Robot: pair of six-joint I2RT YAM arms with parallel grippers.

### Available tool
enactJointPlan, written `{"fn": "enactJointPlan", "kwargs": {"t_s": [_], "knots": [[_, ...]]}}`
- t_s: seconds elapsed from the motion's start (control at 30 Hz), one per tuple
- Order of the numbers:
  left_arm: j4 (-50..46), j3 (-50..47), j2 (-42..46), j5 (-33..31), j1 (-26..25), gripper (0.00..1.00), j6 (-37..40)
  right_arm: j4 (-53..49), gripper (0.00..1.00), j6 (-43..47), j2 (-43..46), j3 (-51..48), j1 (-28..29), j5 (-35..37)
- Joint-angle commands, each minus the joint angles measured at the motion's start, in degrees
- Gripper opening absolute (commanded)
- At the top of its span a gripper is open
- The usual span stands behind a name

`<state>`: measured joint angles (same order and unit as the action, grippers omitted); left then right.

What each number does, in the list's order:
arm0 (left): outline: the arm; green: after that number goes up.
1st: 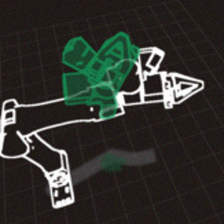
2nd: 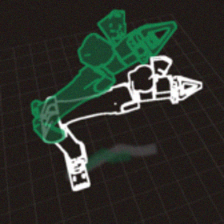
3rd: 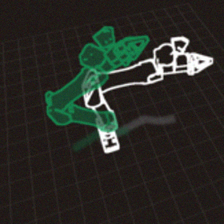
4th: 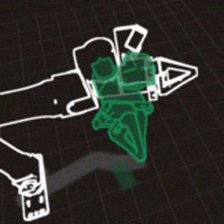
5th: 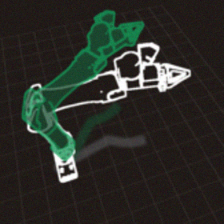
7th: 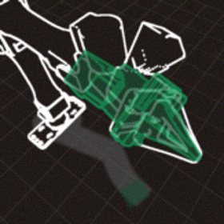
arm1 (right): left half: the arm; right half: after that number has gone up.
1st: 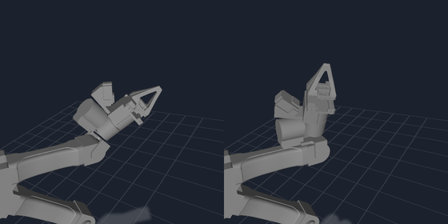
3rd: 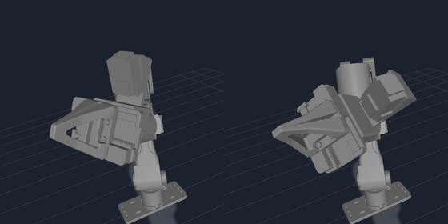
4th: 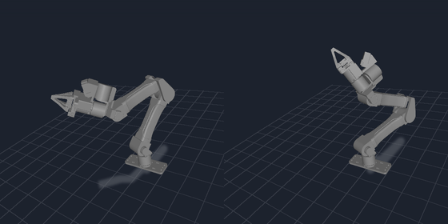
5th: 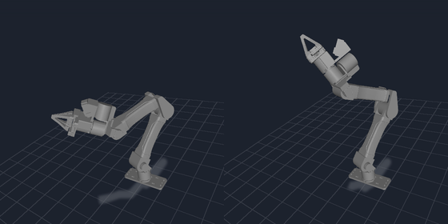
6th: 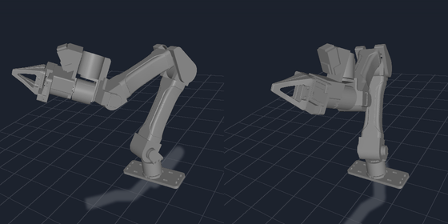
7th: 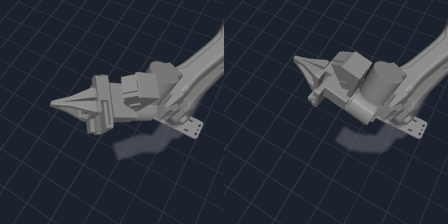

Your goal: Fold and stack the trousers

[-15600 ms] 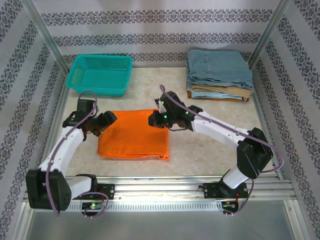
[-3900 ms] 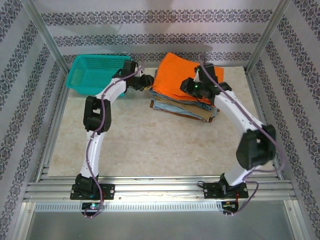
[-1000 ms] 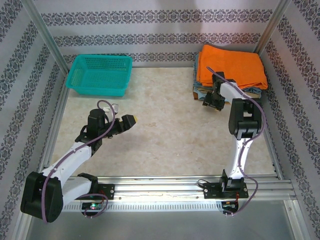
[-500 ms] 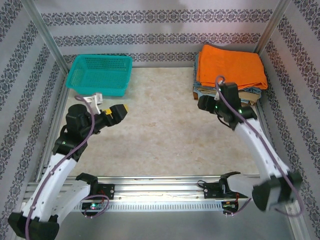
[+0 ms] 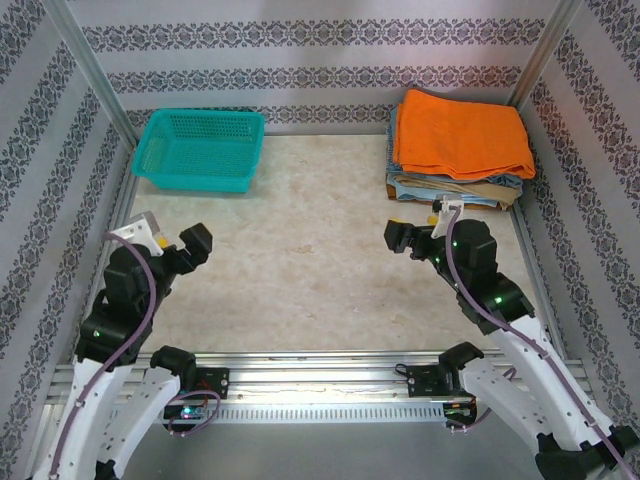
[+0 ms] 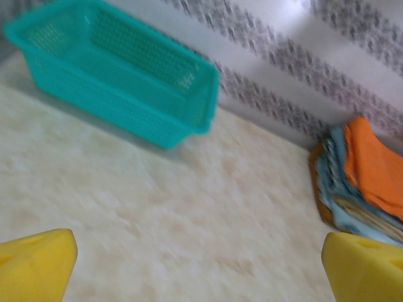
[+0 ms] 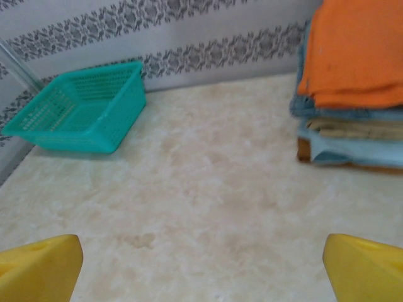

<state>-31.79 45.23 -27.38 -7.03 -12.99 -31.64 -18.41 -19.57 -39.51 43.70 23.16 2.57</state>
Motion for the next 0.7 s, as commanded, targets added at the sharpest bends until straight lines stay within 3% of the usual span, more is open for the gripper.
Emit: {"fn": "enactJointPlan", "kwargs": {"t_s": [0.0,0.17,0.23,0.33,0.43,0.57,0.6,0.67], "knots": [[12.56,-9.23,3.39,-9.33,0.55,1.00,9.17,5.90,0.98,7.63,1.07,-4.77,0.14,8.52],[34.12,-23.77,-0.84,-13.21,0.57,1.00,20.74,23.39,0.98,16.47,-0.79,-15.97,-2.50,8.62],[44.94,-29.31,-6.99,-16.92,0.60,1.00,23.77,31.48,0.98,19.06,-3.55,-19.68,-6.14,5.76],[58.96,-34.42,-16.60,-18.43,0.53,1.00,26.12,48.08,0.98,15.70,-9.93,-27.62,-11.65,5.70],[77.96,-38.36,-29.56,-23.68,1.18,0.99,27.21,56.01,0.98,16.58,-16.97,-30.26,-14.84,3.61],[98.96,-38.63,-47.35,-17.05,2.64,0.99,29.97,62.05,0.98,19.27,-23.02,-30.51,-16.23,2.54],[101.22,-37.33,-50.23,-16.40,2.25,0.99,33.32,64.25,0.98,19.80,-25.31,-30.54,-17.32,1.69],[95.08,-33.96,-50.50,-16.93,2.57,0.99,33.98,67.93,0.98,18.59,-29.99,-30.74,-19.48,0.36]]}}
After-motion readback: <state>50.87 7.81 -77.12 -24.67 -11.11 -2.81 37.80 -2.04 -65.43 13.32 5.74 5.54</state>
